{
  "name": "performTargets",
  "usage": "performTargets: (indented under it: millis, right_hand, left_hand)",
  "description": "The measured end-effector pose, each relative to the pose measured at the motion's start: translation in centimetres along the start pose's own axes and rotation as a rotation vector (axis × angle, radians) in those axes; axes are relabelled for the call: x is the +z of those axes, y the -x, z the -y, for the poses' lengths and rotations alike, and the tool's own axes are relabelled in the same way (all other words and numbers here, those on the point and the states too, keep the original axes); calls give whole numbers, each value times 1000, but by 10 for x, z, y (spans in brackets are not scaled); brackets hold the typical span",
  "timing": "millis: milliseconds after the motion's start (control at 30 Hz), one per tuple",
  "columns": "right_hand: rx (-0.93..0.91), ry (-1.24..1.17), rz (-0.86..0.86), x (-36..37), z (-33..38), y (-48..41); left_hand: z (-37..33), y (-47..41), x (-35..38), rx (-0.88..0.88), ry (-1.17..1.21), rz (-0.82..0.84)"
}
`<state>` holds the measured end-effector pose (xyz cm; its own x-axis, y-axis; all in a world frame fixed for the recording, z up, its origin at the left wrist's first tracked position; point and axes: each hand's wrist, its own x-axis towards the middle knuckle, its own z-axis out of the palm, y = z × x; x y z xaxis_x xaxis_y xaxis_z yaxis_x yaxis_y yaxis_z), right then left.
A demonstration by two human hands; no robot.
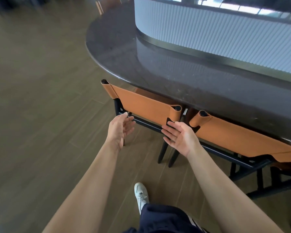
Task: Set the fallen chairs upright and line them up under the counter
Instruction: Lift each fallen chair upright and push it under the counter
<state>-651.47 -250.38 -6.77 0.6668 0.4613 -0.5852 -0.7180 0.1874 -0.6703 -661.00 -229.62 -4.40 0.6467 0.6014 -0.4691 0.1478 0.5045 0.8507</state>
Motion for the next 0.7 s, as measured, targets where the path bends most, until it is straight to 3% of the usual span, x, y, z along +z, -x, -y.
performTargets:
  millis: [400, 700]
  right_hand:
    - [179, -182, -111, 61, 27, -111]
    - [176, -312, -316, 79, 40, -161]
  left_hand:
    - [-57, -125, 0, -135, -66, -37]
    - [-79, -199, -2, -333, -27, -26]
